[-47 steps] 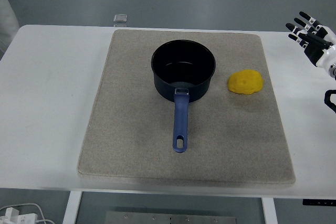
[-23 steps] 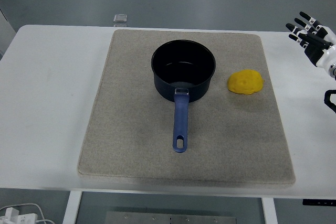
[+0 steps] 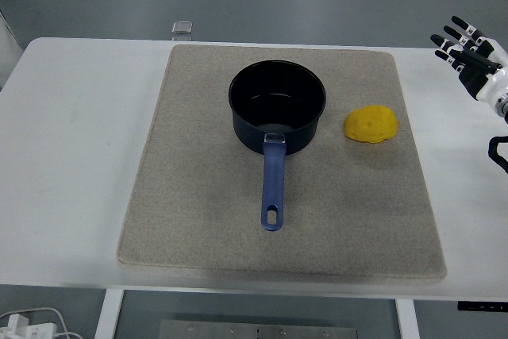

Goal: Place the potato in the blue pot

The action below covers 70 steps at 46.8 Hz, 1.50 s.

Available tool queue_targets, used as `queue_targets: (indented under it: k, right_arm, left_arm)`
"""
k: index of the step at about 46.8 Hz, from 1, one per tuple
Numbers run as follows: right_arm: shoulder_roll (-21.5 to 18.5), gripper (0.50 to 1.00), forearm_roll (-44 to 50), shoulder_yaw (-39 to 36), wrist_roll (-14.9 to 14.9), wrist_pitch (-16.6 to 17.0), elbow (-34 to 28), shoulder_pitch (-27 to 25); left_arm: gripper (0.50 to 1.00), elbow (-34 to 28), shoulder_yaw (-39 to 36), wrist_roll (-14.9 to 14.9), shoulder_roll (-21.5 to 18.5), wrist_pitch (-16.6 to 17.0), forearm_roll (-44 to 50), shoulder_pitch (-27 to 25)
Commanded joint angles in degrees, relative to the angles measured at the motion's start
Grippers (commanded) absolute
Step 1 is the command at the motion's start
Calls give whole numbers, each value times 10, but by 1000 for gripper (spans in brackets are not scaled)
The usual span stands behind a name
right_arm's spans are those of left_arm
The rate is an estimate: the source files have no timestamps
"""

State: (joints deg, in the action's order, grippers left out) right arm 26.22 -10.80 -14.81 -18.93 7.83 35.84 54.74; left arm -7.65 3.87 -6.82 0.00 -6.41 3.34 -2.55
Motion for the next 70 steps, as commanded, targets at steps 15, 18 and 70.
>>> queue_targets:
  k: [15,18,70]
  right_arm:
    - [-2,926,53,1,-1,-2,7,0]
    - [-1,926,56,2,-1,-2,7,1]
    - [90,926,701,62,-79,-59,182,4]
  left_arm:
    - [999,0,0,0,0,0,0,0]
    - [999,0,0,0,0,0,0,0]
    - [999,0,0,0,0,0,0,0]
